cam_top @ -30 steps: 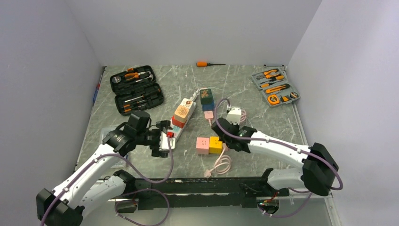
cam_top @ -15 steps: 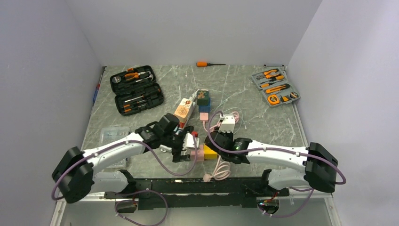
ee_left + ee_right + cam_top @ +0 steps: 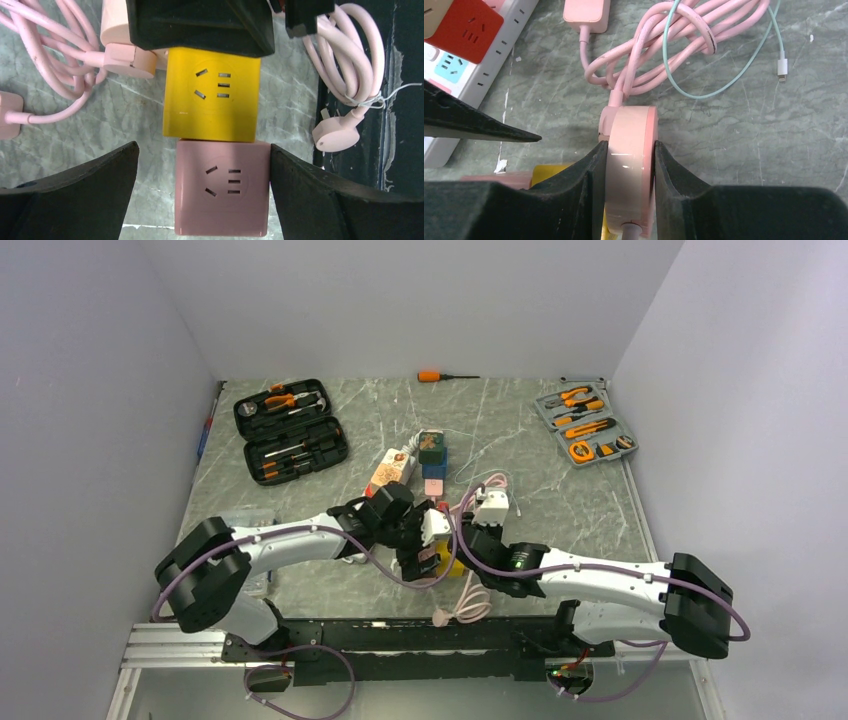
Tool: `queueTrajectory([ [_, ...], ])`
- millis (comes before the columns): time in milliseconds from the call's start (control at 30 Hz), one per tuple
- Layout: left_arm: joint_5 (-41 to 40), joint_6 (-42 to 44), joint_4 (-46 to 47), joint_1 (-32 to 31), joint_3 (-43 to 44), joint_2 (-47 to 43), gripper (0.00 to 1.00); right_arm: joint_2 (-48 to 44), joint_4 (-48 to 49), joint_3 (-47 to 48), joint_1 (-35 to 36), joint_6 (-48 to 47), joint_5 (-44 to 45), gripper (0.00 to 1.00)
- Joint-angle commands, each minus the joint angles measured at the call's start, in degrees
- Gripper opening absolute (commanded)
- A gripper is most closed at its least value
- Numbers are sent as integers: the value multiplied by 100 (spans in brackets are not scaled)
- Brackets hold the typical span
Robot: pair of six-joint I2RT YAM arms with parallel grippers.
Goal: Pull the plug off the socket
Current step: Remove the plug from the socket.
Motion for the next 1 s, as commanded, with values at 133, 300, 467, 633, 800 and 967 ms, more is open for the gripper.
queueTrajectory([
  [133,14,-387,797,-50,283,271,99,-385,1178,-153,99,-79,-830,0],
  [300,117,-478,922,-54,446,504,99,-734,1497,-341,90,-205,-984,0],
  [467,361,-512,924,-84,794,781,99,-597,1605,-252,90,-364,-1188,0],
  [633,402,-311,782,-111,941,924,98,-528,1733,-187,90,-468,-1237,0],
  [800,312,-255,920,-166,793,892,81,-696,2083,-323,88,-556,-1351,0],
  [967,277,-232,1053,-309,881,1021,73,-828,2428,-399,90,-707,-1519,31],
])
